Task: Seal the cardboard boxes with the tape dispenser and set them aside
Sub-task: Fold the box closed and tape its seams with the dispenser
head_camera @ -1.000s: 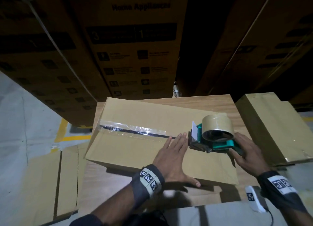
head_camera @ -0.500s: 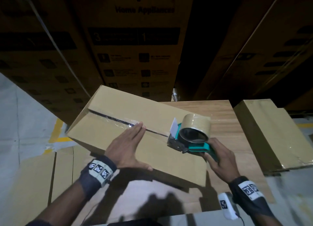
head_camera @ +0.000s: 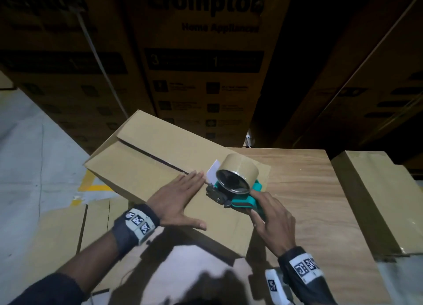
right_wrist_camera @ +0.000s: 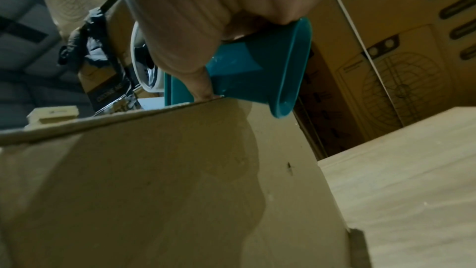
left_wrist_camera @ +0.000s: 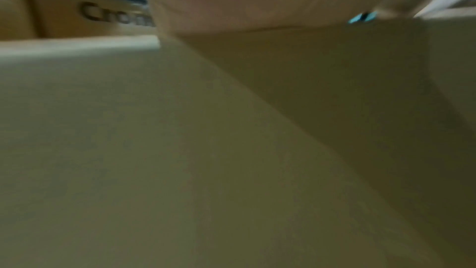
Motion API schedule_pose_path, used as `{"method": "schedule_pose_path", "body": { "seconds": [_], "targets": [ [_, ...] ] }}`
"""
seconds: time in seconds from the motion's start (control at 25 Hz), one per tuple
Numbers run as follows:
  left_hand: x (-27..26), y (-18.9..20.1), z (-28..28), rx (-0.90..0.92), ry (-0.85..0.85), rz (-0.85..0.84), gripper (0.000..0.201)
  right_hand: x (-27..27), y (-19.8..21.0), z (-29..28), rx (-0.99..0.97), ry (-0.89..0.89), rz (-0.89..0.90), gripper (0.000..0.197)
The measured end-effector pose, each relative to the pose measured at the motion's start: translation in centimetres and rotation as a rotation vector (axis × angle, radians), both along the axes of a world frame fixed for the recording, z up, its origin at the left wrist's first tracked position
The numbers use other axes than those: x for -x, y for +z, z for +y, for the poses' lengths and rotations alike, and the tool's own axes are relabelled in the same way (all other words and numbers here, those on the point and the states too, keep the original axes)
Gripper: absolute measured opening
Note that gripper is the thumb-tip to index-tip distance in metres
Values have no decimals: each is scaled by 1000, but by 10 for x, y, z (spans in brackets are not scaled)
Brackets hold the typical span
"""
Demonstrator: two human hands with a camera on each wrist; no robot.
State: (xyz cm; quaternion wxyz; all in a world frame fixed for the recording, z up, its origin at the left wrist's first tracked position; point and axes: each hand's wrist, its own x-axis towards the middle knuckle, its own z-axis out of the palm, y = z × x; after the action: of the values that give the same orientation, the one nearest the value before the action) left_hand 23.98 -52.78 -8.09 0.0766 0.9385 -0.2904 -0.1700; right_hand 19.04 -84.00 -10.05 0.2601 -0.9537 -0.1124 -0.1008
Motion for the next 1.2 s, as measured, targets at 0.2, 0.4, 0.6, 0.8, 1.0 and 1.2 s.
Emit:
{"method": "schedule_pose_path", "body": {
  "seconds": [0.2,0.4,0.6,0.8,1.0,1.2],
  "targets": [
    [36,5,-87,70,335,-1,140,-5,6,-6,-7,30,-3,66],
    [44,-1,-99,-28,468,-5,142,-7,7,-12,33,79,0,63],
    [43,-1,-97,-40,487,-42,138,-11,18,-23,65,134,20,62],
    [37,-3,-95,-42,497,-29,143,-5,32,-39,124,131,35,65],
    [38,-6,-94,-10,485,-39,144,11,38,-72,141,110,53,74],
    [33,-8,-95,-21,449,-50,143,15,34,-88,158,111,41,69]
  ]
}}
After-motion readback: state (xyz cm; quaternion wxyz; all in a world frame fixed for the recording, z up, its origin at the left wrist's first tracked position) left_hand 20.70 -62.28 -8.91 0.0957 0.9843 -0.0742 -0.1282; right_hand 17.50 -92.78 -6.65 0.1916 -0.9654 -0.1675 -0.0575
